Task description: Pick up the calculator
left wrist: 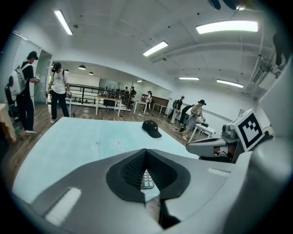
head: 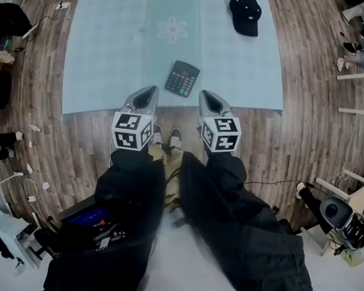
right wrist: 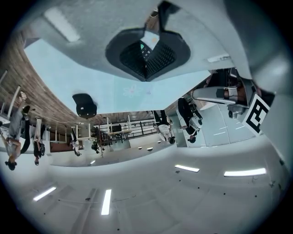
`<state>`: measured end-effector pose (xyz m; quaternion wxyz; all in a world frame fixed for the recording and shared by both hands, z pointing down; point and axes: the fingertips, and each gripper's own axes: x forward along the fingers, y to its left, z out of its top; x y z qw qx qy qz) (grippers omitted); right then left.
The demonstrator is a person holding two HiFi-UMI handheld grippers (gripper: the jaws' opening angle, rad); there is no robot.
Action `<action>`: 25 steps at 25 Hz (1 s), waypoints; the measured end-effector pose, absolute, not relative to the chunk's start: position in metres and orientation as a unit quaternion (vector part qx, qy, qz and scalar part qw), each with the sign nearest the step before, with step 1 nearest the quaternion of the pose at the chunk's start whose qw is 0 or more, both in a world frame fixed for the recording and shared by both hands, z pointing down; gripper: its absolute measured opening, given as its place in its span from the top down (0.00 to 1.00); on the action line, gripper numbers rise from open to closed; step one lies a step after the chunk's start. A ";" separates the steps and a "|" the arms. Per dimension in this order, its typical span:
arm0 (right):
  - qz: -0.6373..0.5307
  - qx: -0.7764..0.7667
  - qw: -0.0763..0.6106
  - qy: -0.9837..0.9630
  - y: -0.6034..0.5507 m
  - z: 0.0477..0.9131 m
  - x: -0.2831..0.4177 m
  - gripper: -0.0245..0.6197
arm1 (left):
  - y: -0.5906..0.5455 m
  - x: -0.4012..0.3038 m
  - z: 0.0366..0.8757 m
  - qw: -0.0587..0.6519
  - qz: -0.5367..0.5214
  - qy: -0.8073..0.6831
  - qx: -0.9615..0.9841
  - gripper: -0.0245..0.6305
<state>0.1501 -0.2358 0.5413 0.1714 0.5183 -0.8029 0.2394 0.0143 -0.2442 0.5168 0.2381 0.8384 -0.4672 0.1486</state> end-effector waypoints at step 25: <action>0.258 0.439 0.366 -0.779 -0.328 0.701 0.119 0.96 | -0.309 -0.012 0.659 0.362 0.279 -0.444 0.770 0.96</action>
